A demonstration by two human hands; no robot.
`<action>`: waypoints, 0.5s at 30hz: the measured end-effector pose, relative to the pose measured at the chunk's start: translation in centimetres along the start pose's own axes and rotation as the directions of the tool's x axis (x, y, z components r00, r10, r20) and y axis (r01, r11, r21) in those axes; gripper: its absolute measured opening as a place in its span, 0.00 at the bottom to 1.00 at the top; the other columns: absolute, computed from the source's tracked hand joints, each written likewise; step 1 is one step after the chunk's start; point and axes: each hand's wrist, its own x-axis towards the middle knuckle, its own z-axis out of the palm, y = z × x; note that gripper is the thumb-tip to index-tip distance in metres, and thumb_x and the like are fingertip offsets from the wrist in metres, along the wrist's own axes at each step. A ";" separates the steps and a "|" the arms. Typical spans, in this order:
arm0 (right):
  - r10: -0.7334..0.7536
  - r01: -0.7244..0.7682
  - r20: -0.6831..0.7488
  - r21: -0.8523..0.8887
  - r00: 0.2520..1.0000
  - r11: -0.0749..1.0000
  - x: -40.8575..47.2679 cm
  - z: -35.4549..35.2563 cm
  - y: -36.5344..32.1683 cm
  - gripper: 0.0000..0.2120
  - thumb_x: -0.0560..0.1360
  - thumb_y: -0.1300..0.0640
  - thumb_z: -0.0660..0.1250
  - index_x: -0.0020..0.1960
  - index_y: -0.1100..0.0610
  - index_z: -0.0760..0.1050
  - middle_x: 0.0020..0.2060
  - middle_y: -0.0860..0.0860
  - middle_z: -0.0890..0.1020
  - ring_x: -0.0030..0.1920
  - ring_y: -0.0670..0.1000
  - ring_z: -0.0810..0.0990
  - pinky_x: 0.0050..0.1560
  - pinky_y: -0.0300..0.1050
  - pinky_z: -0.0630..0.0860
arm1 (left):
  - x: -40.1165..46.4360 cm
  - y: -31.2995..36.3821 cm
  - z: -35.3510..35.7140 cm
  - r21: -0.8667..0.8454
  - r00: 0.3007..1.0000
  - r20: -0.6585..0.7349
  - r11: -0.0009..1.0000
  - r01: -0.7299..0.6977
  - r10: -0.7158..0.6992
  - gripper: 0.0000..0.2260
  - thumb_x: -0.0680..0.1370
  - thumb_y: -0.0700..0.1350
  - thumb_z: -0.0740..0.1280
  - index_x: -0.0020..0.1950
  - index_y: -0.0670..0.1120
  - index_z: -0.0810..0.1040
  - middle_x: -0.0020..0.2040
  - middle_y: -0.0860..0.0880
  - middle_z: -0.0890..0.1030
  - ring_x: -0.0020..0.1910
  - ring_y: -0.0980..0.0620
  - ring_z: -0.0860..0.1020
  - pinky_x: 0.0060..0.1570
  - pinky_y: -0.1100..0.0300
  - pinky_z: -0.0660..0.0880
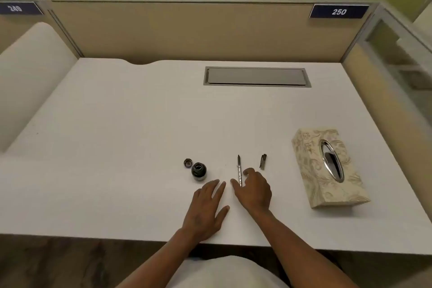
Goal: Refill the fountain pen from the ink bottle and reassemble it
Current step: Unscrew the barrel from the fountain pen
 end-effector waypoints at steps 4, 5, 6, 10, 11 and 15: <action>0.039 -0.039 -0.037 0.010 0.999 0.999 -0.4 -0.2 -0.7 0.17 0.76 0.43 0.69 0.60 0.51 0.78 0.52 0.49 0.84 0.54 0.53 0.83 0.51 0.46 0.78 | 0.0 -0.7 -0.2 0.051 0.999 0.002 0.998 -0.045 0.045 0.28 0.81 0.59 0.60 0.78 0.46 0.66 0.74 0.43 0.72 0.72 0.45 0.71 0.69 0.49 0.69; 0.056 -0.055 -0.044 0.021 0.997 0.998 -0.4 -0.2 -0.8 0.15 0.77 0.45 0.69 0.59 0.51 0.78 0.52 0.49 0.84 0.54 0.54 0.83 0.51 0.46 0.78 | 0.0 -0.8 -0.1 0.061 0.999 0.001 0.997 -0.050 0.050 0.28 0.81 0.59 0.60 0.77 0.46 0.67 0.74 0.44 0.72 0.72 0.45 0.71 0.69 0.49 0.69; 0.071 -0.069 -0.057 0.043 0.996 0.997 -0.4 -0.2 -0.8 0.13 0.77 0.47 0.69 0.58 0.52 0.79 0.51 0.49 0.85 0.53 0.54 0.83 0.51 0.46 0.78 | 0.1 -0.8 -0.1 0.064 0.999 0.014 0.997 -0.049 0.048 0.28 0.81 0.60 0.59 0.77 0.46 0.68 0.74 0.44 0.72 0.72 0.45 0.71 0.69 0.49 0.68; 0.142 -0.120 -0.129 0.162 0.981 0.979 -0.6 0.1 -0.7 0.08 0.77 0.52 0.70 0.53 0.53 0.82 0.46 0.50 0.86 0.49 0.55 0.84 0.46 0.43 0.76 | 0.2 -1.0 -0.3 0.066 0.998 0.052 0.997 -0.050 0.046 0.28 0.81 0.61 0.58 0.76 0.47 0.70 0.75 0.44 0.72 0.73 0.45 0.71 0.70 0.49 0.67; 0.153 -0.123 -0.142 0.199 0.978 0.972 -0.7 0.1 -0.7 0.07 0.77 0.53 0.71 0.52 0.53 0.83 0.45 0.50 0.86 0.47 0.54 0.84 0.44 0.42 0.75 | 0.2 -1.0 -0.4 0.061 0.997 0.063 0.997 -0.051 0.047 0.28 0.81 0.61 0.57 0.76 0.47 0.69 0.75 0.44 0.71 0.74 0.44 0.70 0.71 0.48 0.67; 0.178 -0.111 -0.158 0.359 0.971 0.927 -1.3 0.1 -0.6 0.04 0.76 0.56 0.73 0.50 0.54 0.84 0.40 0.48 0.85 0.43 0.52 0.84 0.45 0.43 0.78 | 0.1 -1.1 -0.6 0.026 0.996 0.078 0.998 -0.050 0.047 0.28 0.81 0.61 0.57 0.76 0.47 0.70 0.76 0.44 0.70 0.75 0.44 0.68 0.72 0.48 0.66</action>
